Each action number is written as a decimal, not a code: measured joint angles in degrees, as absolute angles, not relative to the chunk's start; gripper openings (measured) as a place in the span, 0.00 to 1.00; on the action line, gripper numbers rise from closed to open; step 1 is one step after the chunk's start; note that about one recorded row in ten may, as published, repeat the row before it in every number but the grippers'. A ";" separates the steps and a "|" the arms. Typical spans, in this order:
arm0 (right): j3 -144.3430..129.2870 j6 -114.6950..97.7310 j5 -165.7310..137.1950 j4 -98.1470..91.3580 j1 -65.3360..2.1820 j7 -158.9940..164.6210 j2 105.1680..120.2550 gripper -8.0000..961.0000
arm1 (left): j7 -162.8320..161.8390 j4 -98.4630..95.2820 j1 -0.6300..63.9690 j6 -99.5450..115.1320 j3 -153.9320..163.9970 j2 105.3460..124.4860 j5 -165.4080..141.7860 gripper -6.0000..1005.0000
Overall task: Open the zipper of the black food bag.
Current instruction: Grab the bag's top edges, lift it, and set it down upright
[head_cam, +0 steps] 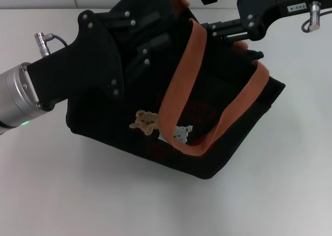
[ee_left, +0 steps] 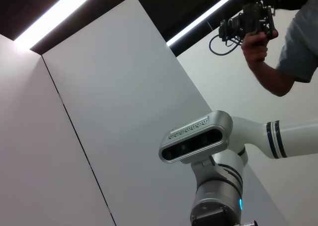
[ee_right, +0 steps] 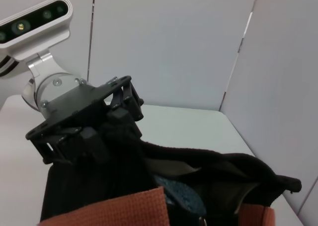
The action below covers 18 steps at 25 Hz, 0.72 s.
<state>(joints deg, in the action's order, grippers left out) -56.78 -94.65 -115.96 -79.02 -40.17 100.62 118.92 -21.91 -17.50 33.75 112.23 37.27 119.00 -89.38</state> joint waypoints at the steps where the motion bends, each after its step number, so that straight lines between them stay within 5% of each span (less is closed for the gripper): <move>1: -56.78 -94.65 -115.96 -79.02 -40.17 100.62 118.92 0.64 | -21.91 -17.50 33.75 112.23 37.27 119.00 -89.38 0.20; 18: -64.08 -92.90 -117.01 -76.89 -40.67 101.76 119.29 0.63 | -21.88 -18.30 33.75 113.11 37.41 119.10 -89.45 0.11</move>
